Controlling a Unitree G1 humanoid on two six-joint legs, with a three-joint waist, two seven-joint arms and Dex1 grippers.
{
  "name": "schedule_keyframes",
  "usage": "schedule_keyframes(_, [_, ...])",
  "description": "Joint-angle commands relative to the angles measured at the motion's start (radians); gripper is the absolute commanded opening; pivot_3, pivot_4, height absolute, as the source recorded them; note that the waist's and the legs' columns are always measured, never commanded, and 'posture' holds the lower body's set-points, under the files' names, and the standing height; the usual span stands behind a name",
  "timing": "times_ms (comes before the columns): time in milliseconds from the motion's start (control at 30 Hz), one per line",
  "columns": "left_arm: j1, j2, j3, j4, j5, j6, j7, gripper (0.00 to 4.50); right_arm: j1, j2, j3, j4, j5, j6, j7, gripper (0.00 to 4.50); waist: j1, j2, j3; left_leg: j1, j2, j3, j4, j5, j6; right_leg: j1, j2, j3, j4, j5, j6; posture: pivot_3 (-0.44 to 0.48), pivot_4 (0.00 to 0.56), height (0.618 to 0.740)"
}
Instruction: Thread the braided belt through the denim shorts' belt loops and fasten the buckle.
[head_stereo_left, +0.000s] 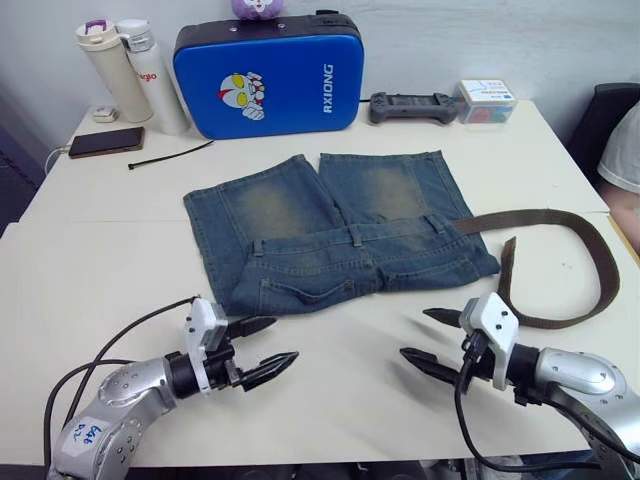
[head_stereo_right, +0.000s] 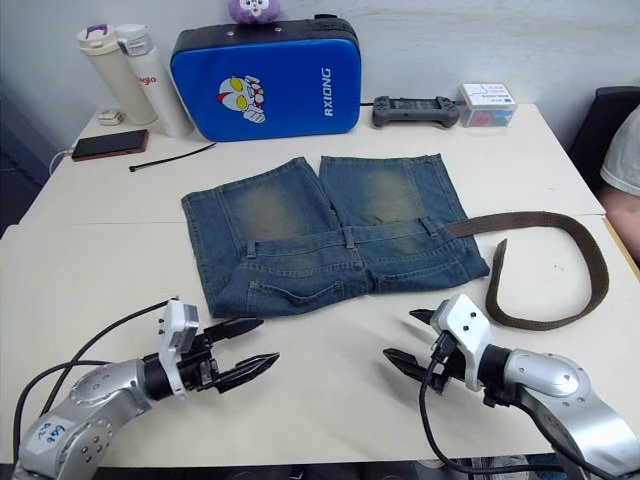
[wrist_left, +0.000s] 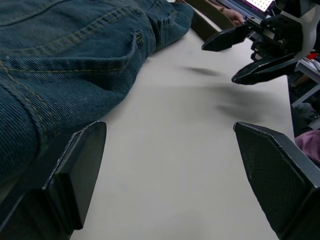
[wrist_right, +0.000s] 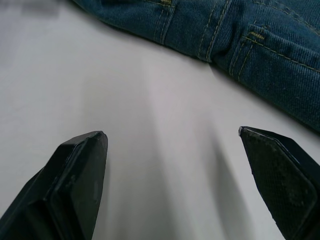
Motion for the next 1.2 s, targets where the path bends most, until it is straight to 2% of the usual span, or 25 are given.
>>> schedule_keyframes(33, [0.011,-0.007,0.005,-0.034,-0.020,-0.001,0.008,4.46,-0.005,0.003,-0.010,-0.017,0.008,-0.018,0.010,4.50,0.000,0.000,0.000,0.000,0.000,0.000,0.000,0.000,0.000,0.000,0.000,0.000,0.000,0.000,0.000,0.000,0.150,0.740])
schedule_keyframes(267, [0.019,0.031,-0.002,-0.058,-0.026,-0.008,-0.042,4.46,-0.011,-0.018,-0.004,-0.032,0.007,0.006,0.023,4.50,0.000,0.000,0.000,0.000,0.000,0.000,-0.001,0.000,0.000,0.000,0.000,0.000,0.000,0.000,0.000,0.000,0.150,0.740])
schedule_keyframes(367, [-0.014,0.177,-0.068,-0.069,0.081,-0.044,-0.160,4.46,-0.013,-0.069,0.001,-0.063,-0.044,0.009,0.017,4.50,0.000,0.000,0.000,0.000,0.000,0.000,-0.001,0.000,0.000,0.000,0.000,0.000,-0.001,0.000,0.000,0.000,0.150,0.740])
schedule_keyframes(500, [-0.183,0.215,-0.061,-0.053,0.008,0.029,-0.163,4.46,-0.038,-0.086,-0.047,-0.137,0.021,0.122,-0.024,4.50,0.007,0.001,0.001,0.002,0.001,0.000,-0.005,0.000,-0.001,0.002,0.000,0.000,-0.004,0.000,0.000,0.000,0.150,0.740])
schedule_keyframes(567, [-0.384,0.227,-0.100,-0.026,-0.012,0.091,-0.189,4.46,-0.063,-0.116,-0.099,-0.198,0.094,0.202,-0.024,4.50,0.016,0.002,0.001,0.002,0.001,-0.001,-0.005,0.000,-0.001,0.002,0.000,-0.001,-0.005,0.000,0.000,0.000,0.150,0.740])
schedule_keyframes(700, [-0.690,0.177,-0.185,0.080,0.025,0.145,-0.191,4.46,-0.098,-0.172,-0.169,-0.264,0.205,0.330,-0.034,4.50,0.025,0.002,0.001,0.002,0.001,-0.001,-0.005,0.000,-0.001,0.003,0.001,-0.001,-0.007,0.001,0.000,0.000,0.150,0.740])
schedule_keyframes(800, [-0.801,0.146,-0.222,0.154,0.092,0.130,-0.166,4.46,-0.102,-0.190,-0.209,-0.296,0.273,0.395,-0.055,4.50,0.020,0.002,0.001,0.002,0.001,-0.001,-0.007,0.000,0.000,0.004,0.002,-0.001,-0.010,0.001,0.001,0.000,0.150,0.740])
schedule_keyframes(1000, [-0.893,0.101,-0.260,0.208,0.123,0.139,-0.173,4.46,-0.101,-0.181,-0.307,-0.276,0.276,0.514,-0.196,4.50,0.017,0.001,0.001,0.002,0.004,-0.001,-0.009,0.000,-0.001,-0.001,0.009,0.006,-0.013,0.001,0.000,0.000,0.150,0.740])
schedule_keyframes(1100, [-0.918,0.063,-0.273,0.199,0.123,0.150,-0.161,4.46,-0.220,-0.168,-0.357,-0.143,0.209,0.683,-0.372,4.50,0.018,0.001,0.001,0.002,0.004,-0.001,-0.006,0.000,-0.001,-0.001,0.009,0.007,-0.011,0.002,0.000,0.000,0.150,0.740])
schedule_keyframes(1200, [-0.910,0.040,-0.282,0.180,0.138,0.155,-0.139,4.46,-0.402,-0.133,-0.363,0.012,0.191,0.805,-0.460,4.50,0.016,0.001,0.001,0.001,0.004,0.000,-0.005,0.000,-0.001,-0.001,0.009,0.008,-0.012,0.005,0.000,0.000,0.150,0.740])
